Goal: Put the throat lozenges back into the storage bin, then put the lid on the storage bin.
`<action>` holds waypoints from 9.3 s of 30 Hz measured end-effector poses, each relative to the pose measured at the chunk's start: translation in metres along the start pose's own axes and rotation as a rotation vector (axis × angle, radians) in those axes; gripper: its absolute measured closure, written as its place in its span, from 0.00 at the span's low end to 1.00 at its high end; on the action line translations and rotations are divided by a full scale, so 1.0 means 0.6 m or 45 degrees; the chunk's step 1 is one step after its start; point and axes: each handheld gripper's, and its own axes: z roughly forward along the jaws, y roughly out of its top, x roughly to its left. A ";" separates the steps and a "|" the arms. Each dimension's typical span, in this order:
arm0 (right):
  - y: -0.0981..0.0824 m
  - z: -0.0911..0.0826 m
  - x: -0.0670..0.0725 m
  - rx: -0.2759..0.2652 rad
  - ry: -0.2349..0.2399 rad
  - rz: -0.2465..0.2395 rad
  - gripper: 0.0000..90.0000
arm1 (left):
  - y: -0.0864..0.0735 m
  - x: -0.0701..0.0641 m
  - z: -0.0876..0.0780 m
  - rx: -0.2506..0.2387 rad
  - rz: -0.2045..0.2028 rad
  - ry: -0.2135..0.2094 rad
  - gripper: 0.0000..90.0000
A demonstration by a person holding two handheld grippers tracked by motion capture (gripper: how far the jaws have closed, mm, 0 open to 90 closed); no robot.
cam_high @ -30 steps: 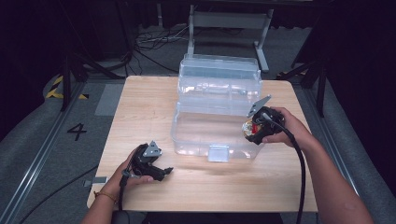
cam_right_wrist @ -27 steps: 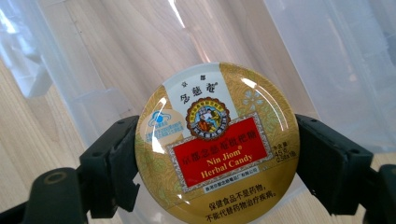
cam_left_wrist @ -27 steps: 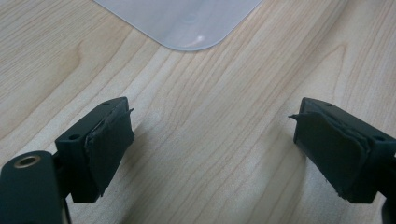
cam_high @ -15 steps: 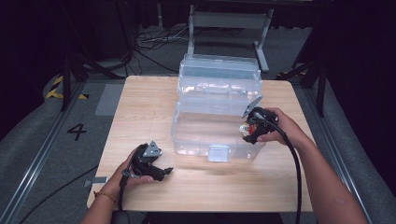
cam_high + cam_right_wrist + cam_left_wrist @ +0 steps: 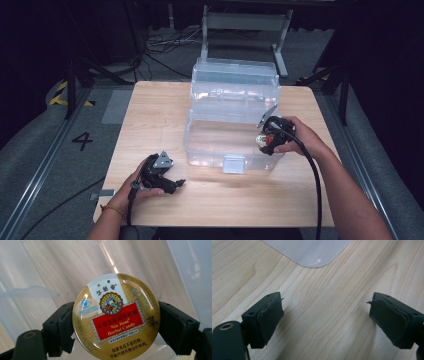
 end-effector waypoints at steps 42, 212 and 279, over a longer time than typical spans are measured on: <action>-0.027 -0.020 -0.002 -0.125 -0.010 0.075 0.25 | 0.001 0.001 0.001 0.003 0.010 -0.004 0.13; 0.100 -0.126 -0.102 -0.265 -0.125 -0.254 0.96 | 0.221 -0.058 0.036 0.106 0.306 -0.071 0.74; 0.062 -0.140 -0.032 -0.411 -0.118 -0.292 0.94 | 0.225 -0.073 0.045 0.067 0.300 -0.015 0.70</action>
